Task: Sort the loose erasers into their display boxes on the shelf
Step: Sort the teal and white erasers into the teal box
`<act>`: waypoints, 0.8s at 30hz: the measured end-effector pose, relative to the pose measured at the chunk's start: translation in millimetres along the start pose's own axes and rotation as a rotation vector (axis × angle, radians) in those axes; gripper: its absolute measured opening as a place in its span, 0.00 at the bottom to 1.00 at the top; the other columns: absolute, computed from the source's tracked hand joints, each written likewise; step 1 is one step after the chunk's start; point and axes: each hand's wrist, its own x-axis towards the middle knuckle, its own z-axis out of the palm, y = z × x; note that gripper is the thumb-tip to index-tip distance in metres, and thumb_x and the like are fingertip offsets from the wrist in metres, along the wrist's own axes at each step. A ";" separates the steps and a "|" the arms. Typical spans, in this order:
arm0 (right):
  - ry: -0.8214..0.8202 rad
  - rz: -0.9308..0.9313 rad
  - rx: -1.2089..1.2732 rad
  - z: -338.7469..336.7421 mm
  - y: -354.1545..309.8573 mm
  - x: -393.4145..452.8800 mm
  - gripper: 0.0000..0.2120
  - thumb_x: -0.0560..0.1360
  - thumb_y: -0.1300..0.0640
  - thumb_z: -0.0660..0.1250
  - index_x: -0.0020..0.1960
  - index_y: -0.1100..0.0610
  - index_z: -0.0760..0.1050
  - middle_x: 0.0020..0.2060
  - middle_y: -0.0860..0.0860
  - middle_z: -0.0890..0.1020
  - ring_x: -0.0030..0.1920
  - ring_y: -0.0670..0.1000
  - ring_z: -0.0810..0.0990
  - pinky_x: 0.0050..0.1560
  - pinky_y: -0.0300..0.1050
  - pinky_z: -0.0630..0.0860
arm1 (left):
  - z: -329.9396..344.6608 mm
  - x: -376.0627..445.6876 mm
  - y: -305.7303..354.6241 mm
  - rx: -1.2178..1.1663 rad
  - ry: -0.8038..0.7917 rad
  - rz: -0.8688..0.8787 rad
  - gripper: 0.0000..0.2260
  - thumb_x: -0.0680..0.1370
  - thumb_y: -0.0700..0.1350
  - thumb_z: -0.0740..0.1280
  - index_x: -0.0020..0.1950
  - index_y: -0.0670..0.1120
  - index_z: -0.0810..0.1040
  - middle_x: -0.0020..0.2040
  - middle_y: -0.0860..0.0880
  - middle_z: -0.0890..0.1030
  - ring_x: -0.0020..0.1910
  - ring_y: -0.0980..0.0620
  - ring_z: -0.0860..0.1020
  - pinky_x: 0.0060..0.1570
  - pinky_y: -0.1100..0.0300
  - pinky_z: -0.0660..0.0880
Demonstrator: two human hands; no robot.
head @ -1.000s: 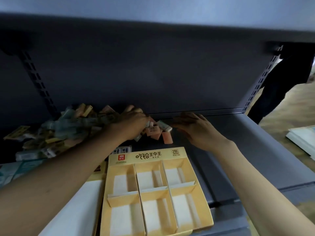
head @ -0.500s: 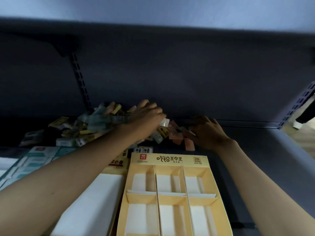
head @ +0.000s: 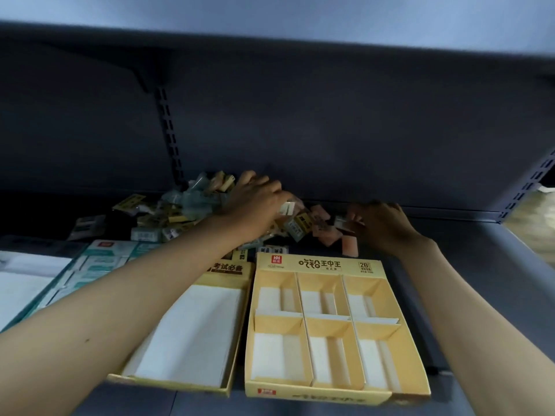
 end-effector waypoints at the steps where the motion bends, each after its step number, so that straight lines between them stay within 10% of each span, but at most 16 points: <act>1: -0.002 0.028 0.035 -4.4 -1.6 -2.7 0.10 0.78 0.48 0.61 0.55 0.52 0.73 0.53 0.53 0.80 0.53 0.56 0.78 0.49 0.47 0.70 | -2.1 -3.7 -0.6 -0.010 0.000 -0.010 0.19 0.79 0.46 0.62 0.70 0.54 0.66 0.61 0.52 0.73 0.62 0.50 0.68 0.58 0.57 0.54; 8: 0.029 0.027 0.248 -41.2 -45.0 -16.4 0.03 0.80 0.53 0.57 0.50 0.52 0.66 0.42 0.52 0.77 0.37 0.49 0.76 0.38 0.43 0.69 | -8.4 -28.3 -11.8 -0.469 -0.037 -0.209 0.16 0.77 0.43 0.64 0.64 0.51 0.73 0.62 0.51 0.75 0.60 0.49 0.72 0.59 0.54 0.68; 14: 0.015 -0.004 0.369 -62.5 -110.7 -34.0 0.05 0.78 0.58 0.62 0.52 0.52 0.74 0.43 0.45 0.73 0.39 0.45 0.73 0.33 0.34 0.66 | -20.6 -55.6 -38.1 -0.940 -0.111 -0.422 0.07 0.73 0.43 0.70 0.49 0.51 0.75 0.50 0.48 0.81 0.50 0.48 0.78 0.51 0.52 0.76; 21: 0.001 -0.009 0.355 -61.7 -192.6 -39.1 0.12 0.72 0.56 0.68 0.55 0.54 0.76 0.46 0.47 0.76 0.47 0.48 0.74 0.42 0.41 0.67 | -29.4 -98.8 -84.4 -1.188 -0.164 -0.510 0.18 0.73 0.39 0.70 0.59 0.49 0.69 0.55 0.47 0.77 0.45 0.49 0.79 0.38 0.56 0.78; 24: -0.018 -0.027 0.414 -58.5 -223.2 -40.6 0.10 0.72 0.54 0.68 0.53 0.53 0.76 0.43 0.48 0.78 0.44 0.48 0.76 0.41 0.40 0.70 | -30.1 -119.5 -105.9 -1.194 -0.193 -0.483 0.13 0.72 0.40 0.71 0.54 0.50 0.72 0.55 0.47 0.79 0.49 0.48 0.79 0.52 0.49 0.78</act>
